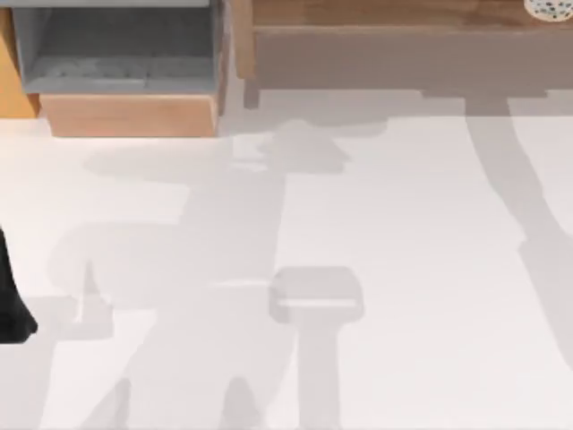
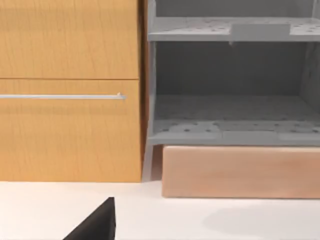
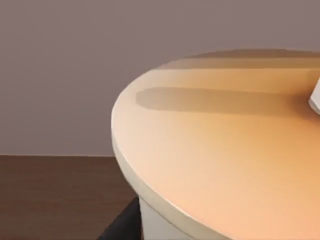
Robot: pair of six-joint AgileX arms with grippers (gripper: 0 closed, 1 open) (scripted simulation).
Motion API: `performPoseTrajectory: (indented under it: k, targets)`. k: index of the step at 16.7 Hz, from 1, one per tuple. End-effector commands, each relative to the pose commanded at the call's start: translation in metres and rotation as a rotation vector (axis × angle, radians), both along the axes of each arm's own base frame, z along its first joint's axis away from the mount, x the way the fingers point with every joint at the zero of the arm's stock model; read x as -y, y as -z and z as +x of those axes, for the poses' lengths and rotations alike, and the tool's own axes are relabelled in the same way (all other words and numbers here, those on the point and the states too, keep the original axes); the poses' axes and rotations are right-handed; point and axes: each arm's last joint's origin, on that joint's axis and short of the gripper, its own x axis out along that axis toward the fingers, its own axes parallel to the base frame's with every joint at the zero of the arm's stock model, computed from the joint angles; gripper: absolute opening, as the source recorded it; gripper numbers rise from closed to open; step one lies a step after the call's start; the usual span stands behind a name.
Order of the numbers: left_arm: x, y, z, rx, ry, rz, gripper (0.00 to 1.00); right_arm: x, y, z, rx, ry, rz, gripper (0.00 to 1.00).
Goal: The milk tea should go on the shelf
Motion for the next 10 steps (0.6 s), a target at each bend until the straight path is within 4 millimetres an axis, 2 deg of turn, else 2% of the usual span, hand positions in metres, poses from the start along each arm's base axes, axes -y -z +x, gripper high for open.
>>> performPoseTrajectory:
  k: [4,10]
  targets:
    - [0.0,0.0,0.0,0.0,0.0,0.0,1.0,0.005,-0.019,0.01,-0.022,-0.024,0.024,0.0]
    - [0.0,0.0,0.0,0.0,0.0,0.0,1.0,0.002,-0.019,0.007,-0.03,-0.021,0.013,0.0]
